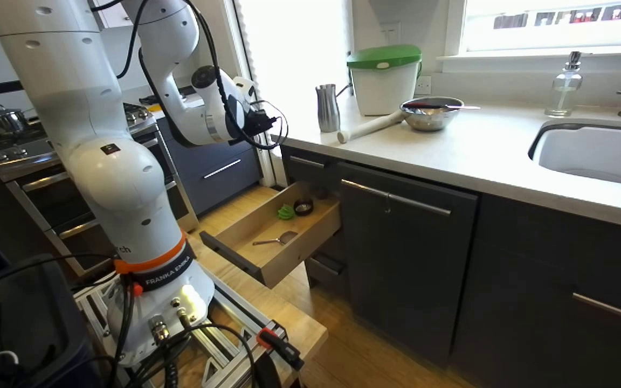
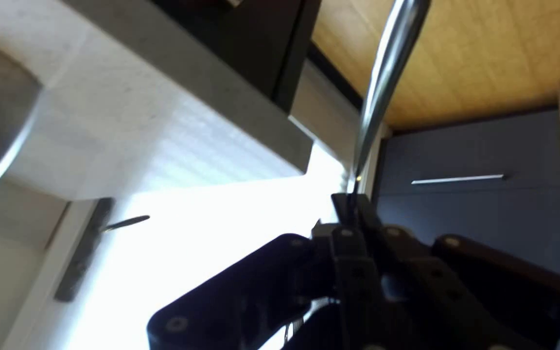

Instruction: Take the strainer out of the drawer and put it in the silver cup

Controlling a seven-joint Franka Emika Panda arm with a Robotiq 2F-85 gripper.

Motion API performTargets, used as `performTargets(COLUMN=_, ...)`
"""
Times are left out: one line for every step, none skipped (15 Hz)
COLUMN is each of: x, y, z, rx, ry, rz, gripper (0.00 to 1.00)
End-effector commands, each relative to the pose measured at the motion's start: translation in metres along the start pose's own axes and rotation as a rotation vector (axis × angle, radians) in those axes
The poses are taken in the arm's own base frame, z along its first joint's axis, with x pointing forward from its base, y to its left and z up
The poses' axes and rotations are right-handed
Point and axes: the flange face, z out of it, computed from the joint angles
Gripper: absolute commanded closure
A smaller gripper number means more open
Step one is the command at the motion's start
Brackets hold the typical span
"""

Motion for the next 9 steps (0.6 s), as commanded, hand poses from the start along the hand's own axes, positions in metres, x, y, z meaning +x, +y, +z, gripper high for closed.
performTargets(x=0.004, y=0.011, z=-0.007, rx=-0.035, ry=0.034, rz=0.012, gripper=0.96)
performTargets(x=0.006, y=0.02, z=-0.011, rx=-0.063, ry=0.054, rz=0.019, gripper=0.96)
performTargets(x=0.006, y=0.022, z=-0.008, rx=-0.067, ry=0.052, rz=0.031, gripper=0.99)
performTargets(x=0.008, y=0.028, z=-0.009, rx=-0.095, ry=0.059, rz=0.053, gripper=0.99)
performTargets(x=0.007, y=0.038, z=-0.014, rx=-0.151, ry=0.049, rz=0.083, gripper=0.99)
performTargets(x=0.007, y=0.046, z=-0.016, rx=-0.2, ry=0.045, rz=0.11, gripper=0.99)
performTargets(x=0.003, y=0.047, z=-0.011, rx=-0.199, ry=0.012, rz=0.125, gripper=0.99)
performTargets(x=0.004, y=0.045, z=-0.013, rx=-0.176, ry=0.036, rz=0.105, gripper=0.96)
performTargets(x=0.003, y=0.048, z=-0.013, rx=-0.192, ry=0.029, rz=0.114, gripper=0.96)
